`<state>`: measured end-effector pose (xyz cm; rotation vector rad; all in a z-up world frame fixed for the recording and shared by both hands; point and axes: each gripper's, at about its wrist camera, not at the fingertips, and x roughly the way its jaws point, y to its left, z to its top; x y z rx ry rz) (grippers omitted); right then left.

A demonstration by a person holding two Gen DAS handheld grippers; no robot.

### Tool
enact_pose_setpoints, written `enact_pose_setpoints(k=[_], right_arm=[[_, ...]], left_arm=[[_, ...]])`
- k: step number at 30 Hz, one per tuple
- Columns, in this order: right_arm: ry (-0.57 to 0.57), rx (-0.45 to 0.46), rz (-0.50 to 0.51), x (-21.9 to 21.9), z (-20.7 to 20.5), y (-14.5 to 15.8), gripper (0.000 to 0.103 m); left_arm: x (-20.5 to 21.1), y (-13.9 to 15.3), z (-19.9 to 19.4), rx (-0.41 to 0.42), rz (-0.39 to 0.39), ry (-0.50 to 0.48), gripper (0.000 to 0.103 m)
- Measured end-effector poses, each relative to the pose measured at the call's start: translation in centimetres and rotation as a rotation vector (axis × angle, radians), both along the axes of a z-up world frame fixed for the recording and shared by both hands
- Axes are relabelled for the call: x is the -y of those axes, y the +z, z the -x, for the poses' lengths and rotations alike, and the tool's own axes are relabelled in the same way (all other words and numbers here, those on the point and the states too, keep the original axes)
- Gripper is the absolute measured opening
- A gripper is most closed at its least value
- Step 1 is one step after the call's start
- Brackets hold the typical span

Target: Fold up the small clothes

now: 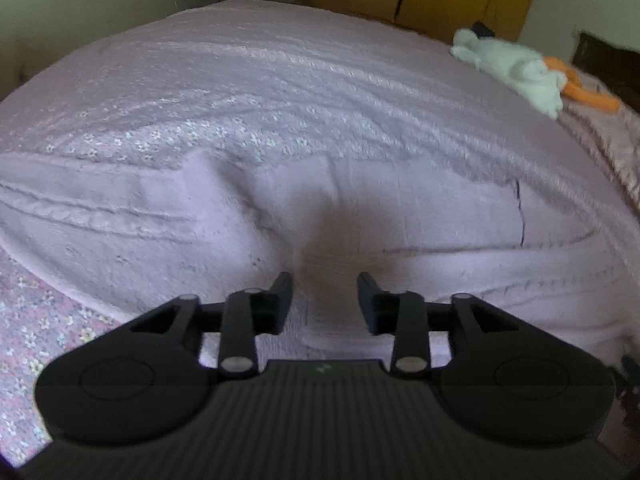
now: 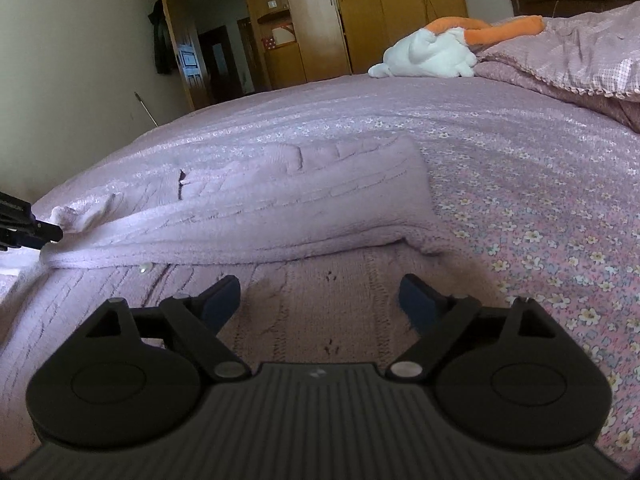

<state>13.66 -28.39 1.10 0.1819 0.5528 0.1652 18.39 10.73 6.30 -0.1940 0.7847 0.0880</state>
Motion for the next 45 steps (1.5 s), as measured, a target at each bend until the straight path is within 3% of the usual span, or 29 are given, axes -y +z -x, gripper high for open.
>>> enact_pose_setpoints(k=[4, 8, 13, 17, 21, 25, 30, 35, 39, 41, 42, 43, 45], right_arm=[[0.002, -0.001, 0.028, -0.4, 0.0, 0.0, 0.094], [0.004, -0.004, 0.031, -0.5, 0.0, 0.1, 0.094], [0.003, -0.012, 0.048, -0.7, -0.1, 0.2, 0.095], [-0.033, -0.030, 0.047, -0.9, 0.4, 0.8, 0.095], [-0.034, -0.055, 0.026, -1.2, 1.1, 1.9, 0.095], [-0.022, -0.061, 0.008, -1.7, 1.7, 3.1, 0.095], [-0.028, -0.076, 0.001, -2.3, 2.0, 3.8, 0.095], [-0.079, -0.153, -0.007, -2.2, 1.3, 2.2, 0.095], [-0.073, -0.139, 0.038, -3.1, 1.4, 1.5, 0.100], [-0.067, -0.136, 0.066, -3.6, 1.3, 1.4, 0.101], [-0.068, -0.131, 0.070, -3.8, 1.4, 1.3, 0.102], [-0.070, -0.128, 0.067, -3.7, 1.3, 1.2, 0.102], [-0.071, -0.126, 0.065, -3.6, 1.2, 1.1, 0.102]], left_arm=[[0.9, -1.5, -0.4, -0.020, -0.057, -0.002, 0.040], [0.6, -0.6, 0.5, -0.022, -0.024, 0.010, 0.040], [-2.5, 1.5, 2.4, 0.010, 0.019, 0.058, 0.041], [-6.2, 2.7, 3.5, 0.012, -0.029, 0.146, 0.043], [-10.6, 3.0, 4.4, 0.003, -0.083, 0.254, 0.054], [-14.4, 2.8, 4.9, 0.028, -0.091, 0.345, 0.075], [-17.8, 1.4, 4.2, 0.054, -0.040, 0.440, 0.076], [-21.1, -1.2, 2.8, 0.054, 0.020, 0.566, 0.076], [-22.3, -1.8, 1.8, 0.131, 0.028, 0.557, 0.084], [-22.6, -2.0, 1.2, 0.162, 0.038, 0.552, 0.081], [-22.8, -2.1, 1.0, 0.181, 0.035, 0.569, 0.064], [-23.0, -2.1, 0.9, 0.174, 0.016, 0.591, 0.034], [-23.5, -2.0, 0.8, 0.166, 0.007, 0.594, 0.013]])
